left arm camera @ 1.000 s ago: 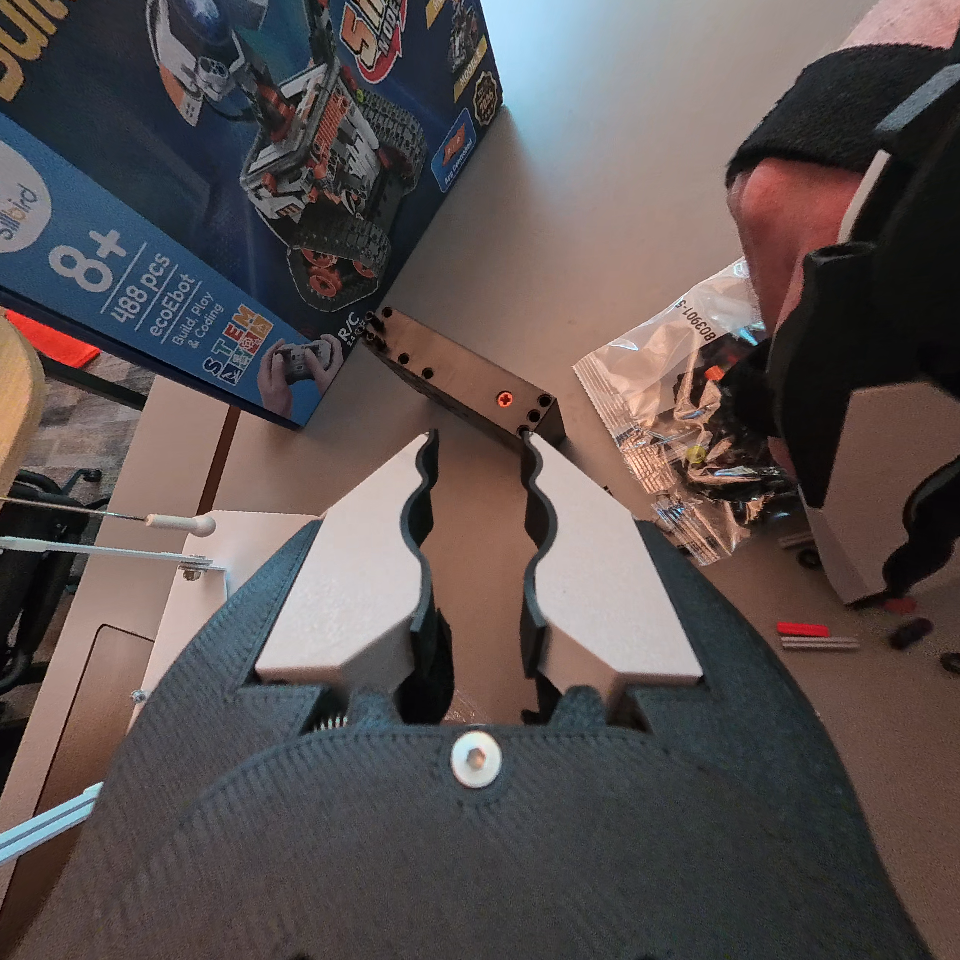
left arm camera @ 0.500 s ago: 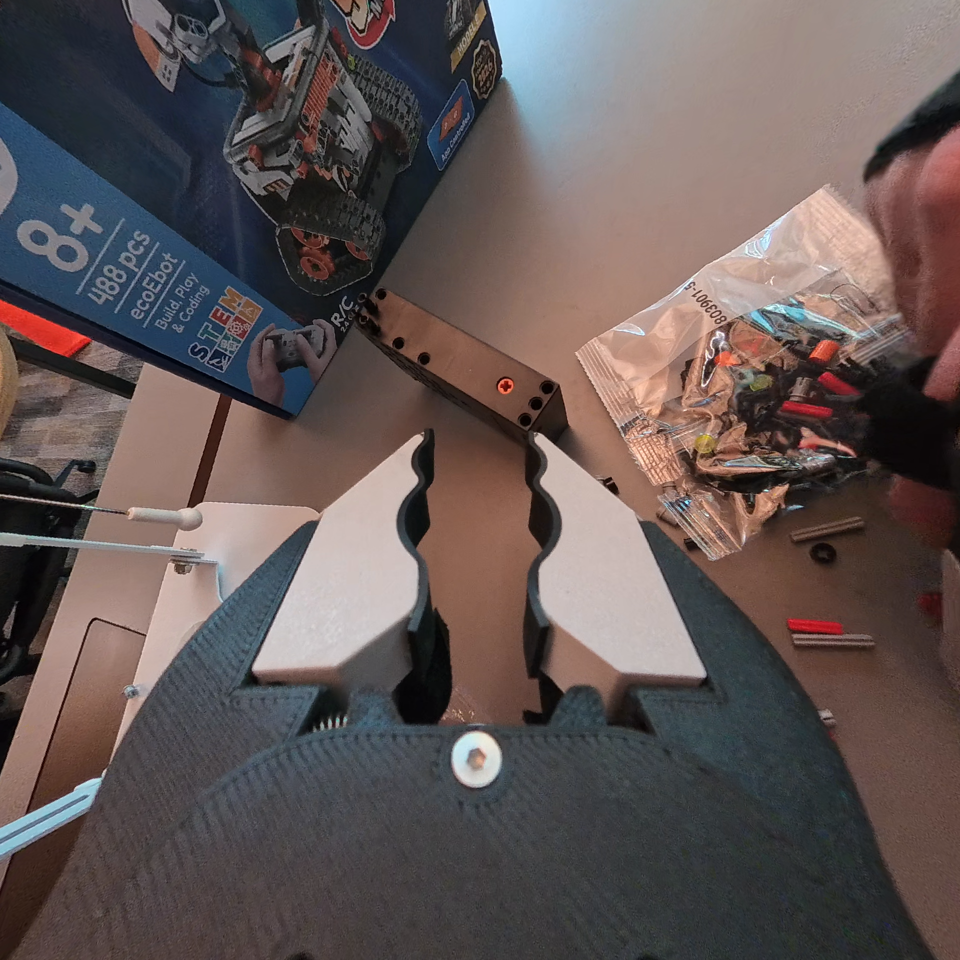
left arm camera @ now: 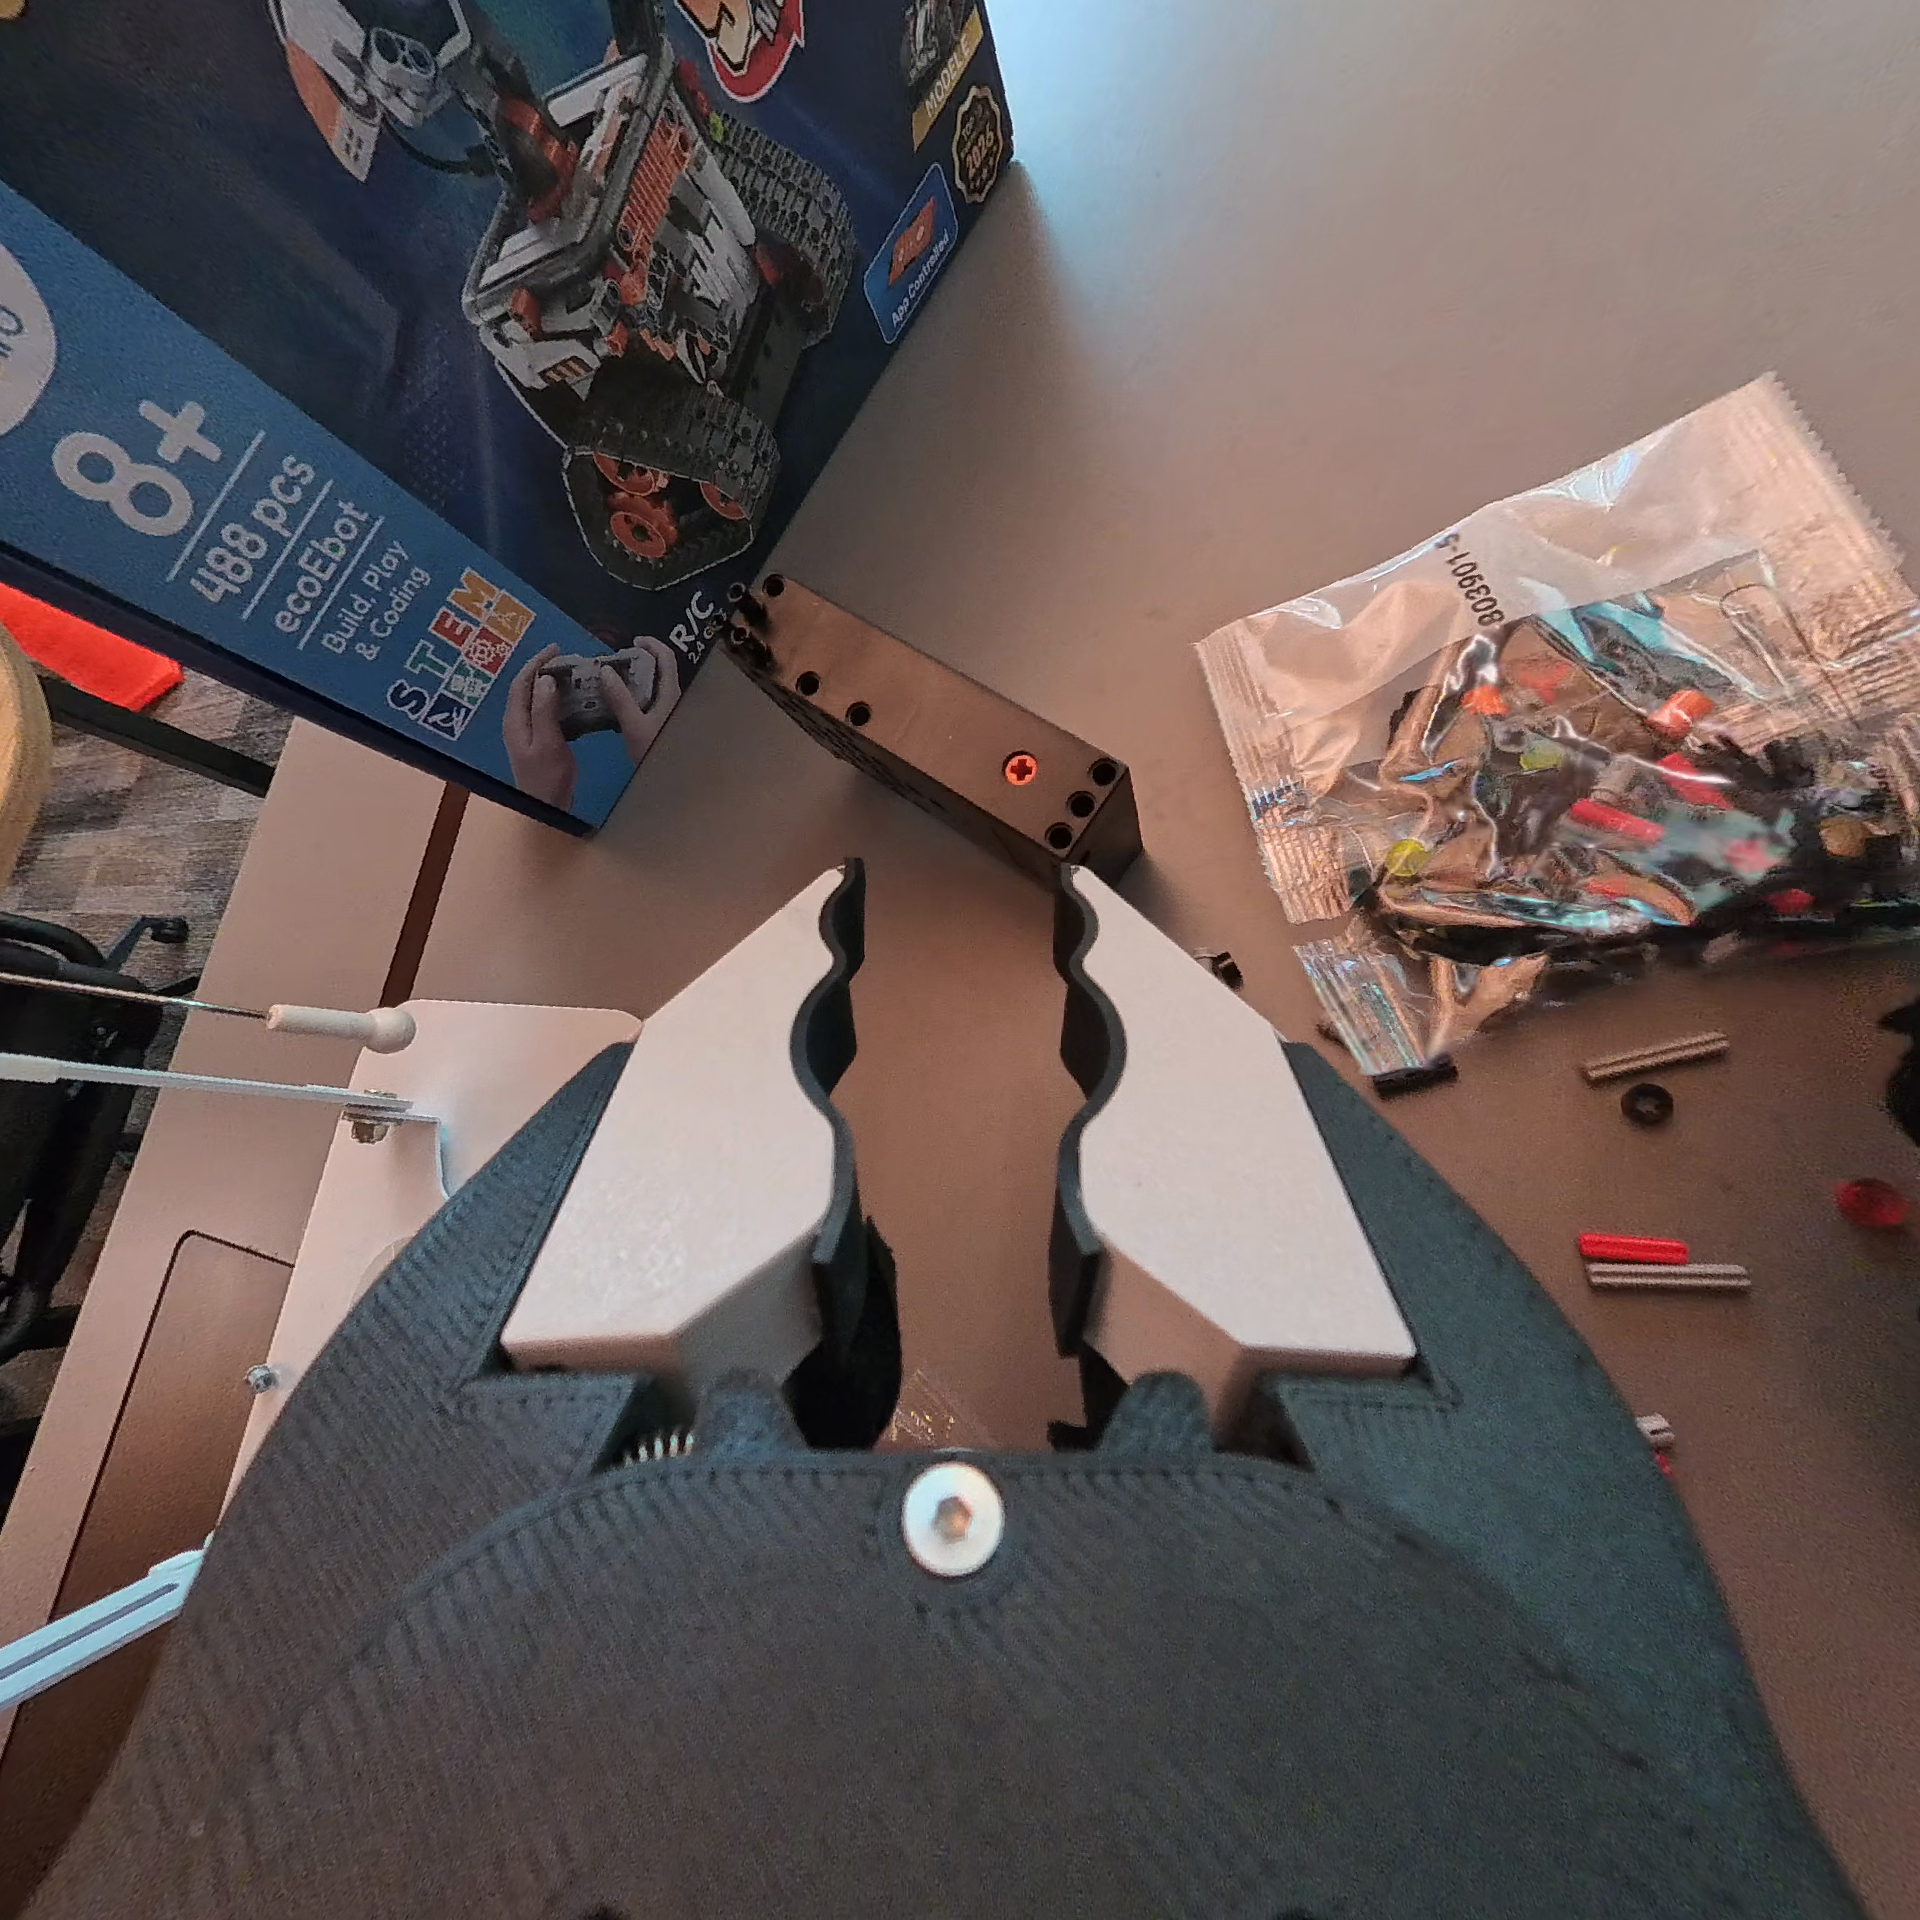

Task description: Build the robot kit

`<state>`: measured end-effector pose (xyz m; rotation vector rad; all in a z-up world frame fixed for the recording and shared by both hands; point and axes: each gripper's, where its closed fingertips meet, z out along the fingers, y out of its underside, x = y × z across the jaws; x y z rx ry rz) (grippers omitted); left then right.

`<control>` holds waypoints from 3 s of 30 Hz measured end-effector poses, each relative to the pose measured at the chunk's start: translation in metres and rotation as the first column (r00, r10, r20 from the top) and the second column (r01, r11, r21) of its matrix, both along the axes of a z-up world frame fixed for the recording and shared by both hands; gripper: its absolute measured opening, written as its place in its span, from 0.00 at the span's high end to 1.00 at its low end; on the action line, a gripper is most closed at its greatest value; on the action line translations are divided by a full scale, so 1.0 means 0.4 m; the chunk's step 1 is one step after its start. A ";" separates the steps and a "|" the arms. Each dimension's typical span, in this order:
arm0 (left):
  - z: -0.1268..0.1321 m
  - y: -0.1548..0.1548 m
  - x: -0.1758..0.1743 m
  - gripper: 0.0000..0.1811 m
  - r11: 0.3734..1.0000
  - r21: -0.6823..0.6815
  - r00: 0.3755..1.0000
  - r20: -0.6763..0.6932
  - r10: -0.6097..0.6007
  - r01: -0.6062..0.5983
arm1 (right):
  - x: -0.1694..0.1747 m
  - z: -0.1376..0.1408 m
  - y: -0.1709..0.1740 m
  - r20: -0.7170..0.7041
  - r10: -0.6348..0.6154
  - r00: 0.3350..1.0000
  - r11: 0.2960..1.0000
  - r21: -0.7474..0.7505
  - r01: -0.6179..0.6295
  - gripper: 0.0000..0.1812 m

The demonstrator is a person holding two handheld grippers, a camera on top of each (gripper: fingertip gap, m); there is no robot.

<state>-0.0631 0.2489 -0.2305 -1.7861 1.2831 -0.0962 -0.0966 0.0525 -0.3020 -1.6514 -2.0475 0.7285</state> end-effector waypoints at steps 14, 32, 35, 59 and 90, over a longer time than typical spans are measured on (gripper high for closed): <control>0.001 -0.004 -0.001 0.81 1.000 -0.003 1.000 -0.004 -0.006 0.006 | 0.020 0.008 0.019 -0.012 -0.025 1.000 0.999 0.047 0.026 0.99; 0.091 -0.082 0.066 0.85 0.981 0.099 0.984 0.055 -0.170 0.164 | 0.167 0.209 0.243 -0.261 -0.292 0.920 0.956 -0.073 0.283 0.98; 0.115 -0.125 0.110 0.83 0.955 0.158 0.964 0.045 -0.261 0.251 | 0.224 0.253 0.317 -0.297 -0.357 0.886 0.934 -0.086 0.347 0.99; 0.161 -0.068 0.159 1.00 0.830 0.544 0.992 -0.052 -0.112 0.122 | 0.225 0.357 0.402 -0.490 -0.484 0.726 0.872 -0.337 0.354 0.97; 0.217 -0.069 0.153 1.00 0.806 0.591 0.990 0.100 -0.104 0.025 | 0.219 0.412 0.398 -0.610 -0.408 0.679 0.913 -0.273 0.303 0.98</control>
